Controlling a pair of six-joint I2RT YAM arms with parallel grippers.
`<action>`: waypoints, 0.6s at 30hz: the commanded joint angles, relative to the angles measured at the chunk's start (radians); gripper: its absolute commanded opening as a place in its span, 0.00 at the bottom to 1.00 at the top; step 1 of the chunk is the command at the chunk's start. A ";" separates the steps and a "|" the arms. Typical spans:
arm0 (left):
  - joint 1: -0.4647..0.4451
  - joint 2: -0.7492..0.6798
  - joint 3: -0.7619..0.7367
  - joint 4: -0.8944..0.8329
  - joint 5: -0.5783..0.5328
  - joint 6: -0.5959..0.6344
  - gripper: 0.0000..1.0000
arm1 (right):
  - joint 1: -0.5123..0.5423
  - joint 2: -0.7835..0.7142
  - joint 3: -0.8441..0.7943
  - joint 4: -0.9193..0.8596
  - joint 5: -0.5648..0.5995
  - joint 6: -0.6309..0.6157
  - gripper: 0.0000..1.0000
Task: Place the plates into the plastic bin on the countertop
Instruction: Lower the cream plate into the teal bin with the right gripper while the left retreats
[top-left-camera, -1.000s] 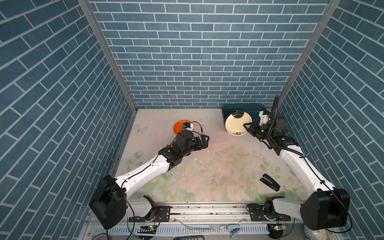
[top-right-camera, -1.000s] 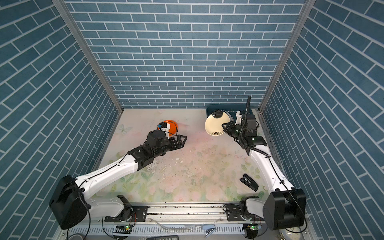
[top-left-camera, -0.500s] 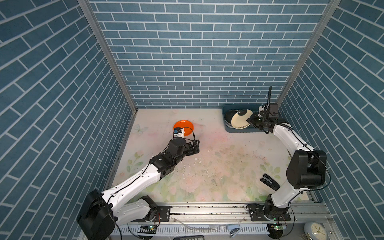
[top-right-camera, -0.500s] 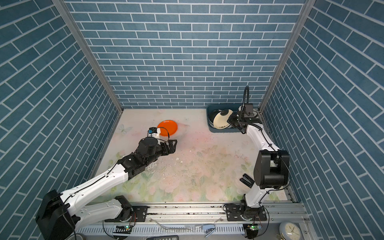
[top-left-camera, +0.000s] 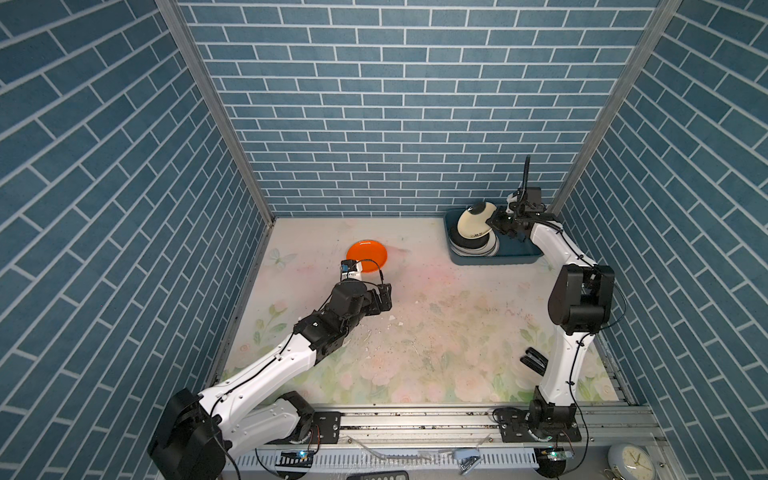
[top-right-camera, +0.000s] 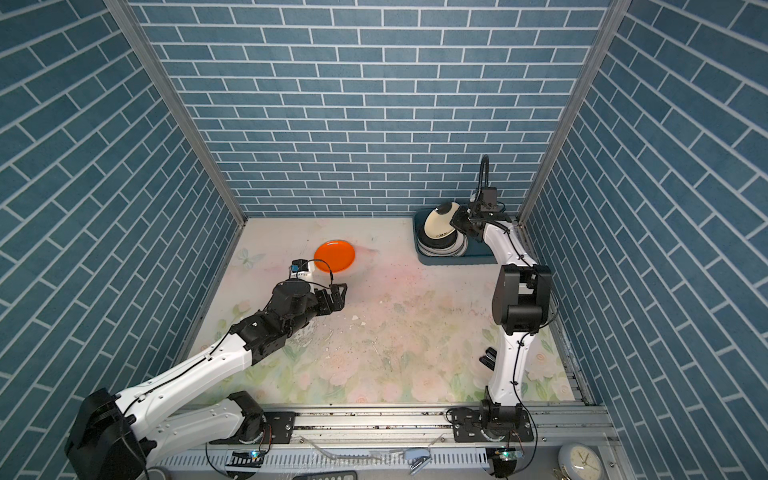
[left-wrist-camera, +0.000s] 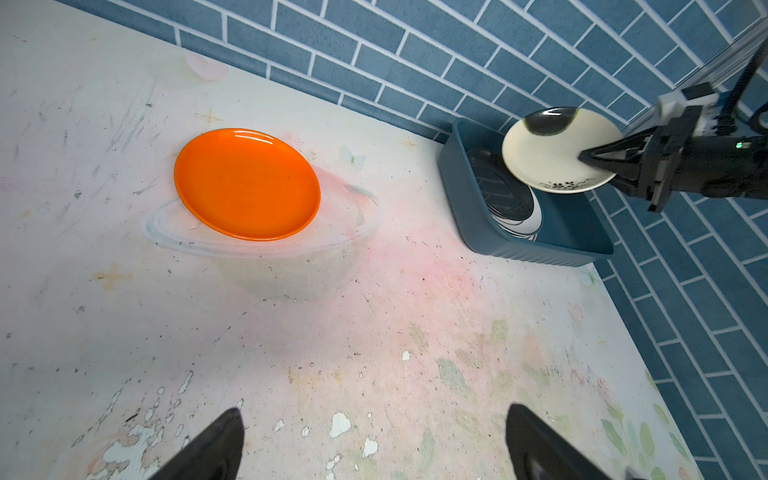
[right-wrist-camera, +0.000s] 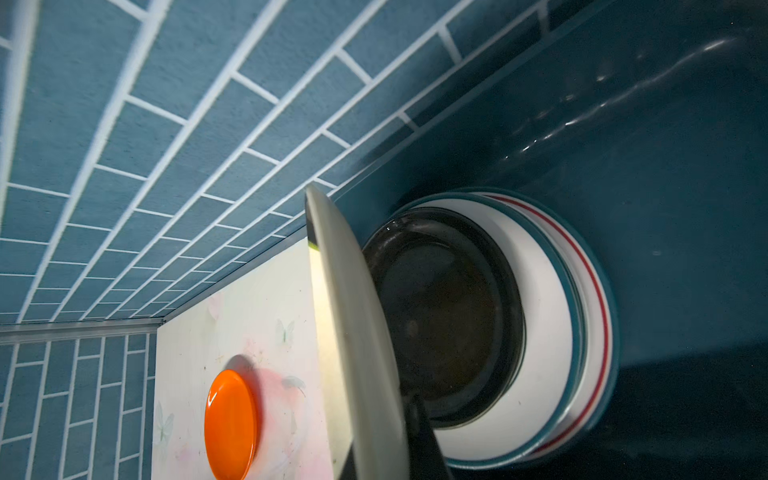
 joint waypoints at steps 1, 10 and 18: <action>0.008 -0.023 -0.024 -0.015 -0.027 0.006 1.00 | 0.000 0.035 0.041 -0.025 -0.033 0.020 0.00; 0.008 -0.003 -0.019 -0.008 -0.021 0.000 0.99 | 0.002 0.075 0.048 -0.032 -0.078 0.024 0.00; 0.007 0.050 -0.019 0.011 -0.011 -0.001 1.00 | 0.002 0.105 0.086 -0.087 -0.123 -0.014 0.57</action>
